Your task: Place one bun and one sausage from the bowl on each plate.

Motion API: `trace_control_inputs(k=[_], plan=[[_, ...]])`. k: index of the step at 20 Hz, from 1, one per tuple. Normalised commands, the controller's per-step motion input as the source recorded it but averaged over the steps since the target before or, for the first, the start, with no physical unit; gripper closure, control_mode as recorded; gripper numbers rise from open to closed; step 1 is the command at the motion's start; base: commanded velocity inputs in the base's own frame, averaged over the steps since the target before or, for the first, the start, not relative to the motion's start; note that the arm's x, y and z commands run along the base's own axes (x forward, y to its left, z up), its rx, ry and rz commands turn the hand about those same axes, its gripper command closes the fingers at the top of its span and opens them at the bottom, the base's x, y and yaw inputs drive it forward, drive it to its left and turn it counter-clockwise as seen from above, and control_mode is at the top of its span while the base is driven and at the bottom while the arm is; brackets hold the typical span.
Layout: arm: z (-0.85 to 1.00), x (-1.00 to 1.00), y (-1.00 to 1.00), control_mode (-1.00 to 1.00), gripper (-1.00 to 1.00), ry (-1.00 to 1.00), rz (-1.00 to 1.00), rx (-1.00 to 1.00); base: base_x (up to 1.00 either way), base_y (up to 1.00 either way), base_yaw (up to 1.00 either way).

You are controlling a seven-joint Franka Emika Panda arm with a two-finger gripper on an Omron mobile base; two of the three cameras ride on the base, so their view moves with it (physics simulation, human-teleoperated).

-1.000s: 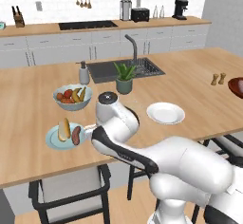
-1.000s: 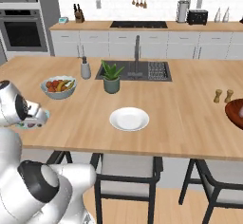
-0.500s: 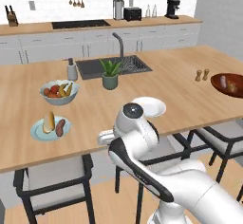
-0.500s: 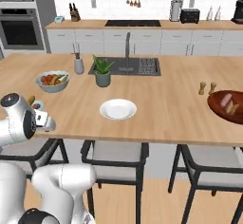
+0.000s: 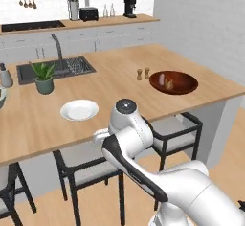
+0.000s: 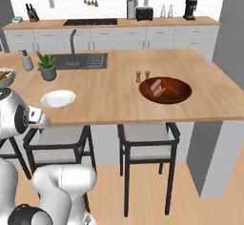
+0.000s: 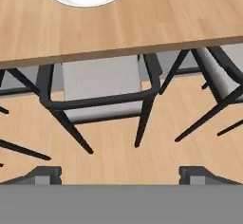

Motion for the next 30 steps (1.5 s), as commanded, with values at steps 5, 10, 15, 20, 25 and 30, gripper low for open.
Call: trace_control_inputs(k=[5, 10, 15, 20, 25, 30], plan=[[0.00, 0.00, 0.00, 1.00, -1.00, 0.00, 0.00, 0.00, 0.15, -1.00, -0.17], [0.00, 0.00, 0.00, 1.00, -1.00, 0.00, 0.00, 0.00, 0.05, -1.00, -0.03], [0.00, 0.00, 0.00, 1.00, -1.00, 0.00, 0.00, 0.00, 0.15, -1.00, 0.00], [0.00, 0.00, 0.00, 1.00, -1.00, 0.00, 0.00, 0.00, 0.62, -1.00, 0.01], [0.00, 0.00, 0.00, 1.00, -1.00, 0.00, 0.00, 0.00, 0.97, -0.46, 0.12], [0.07, 0.09, 0.20, -1.00, -1.00, 0.01, 0.00, 0.04, 0.62, 0.49, 0.02]])
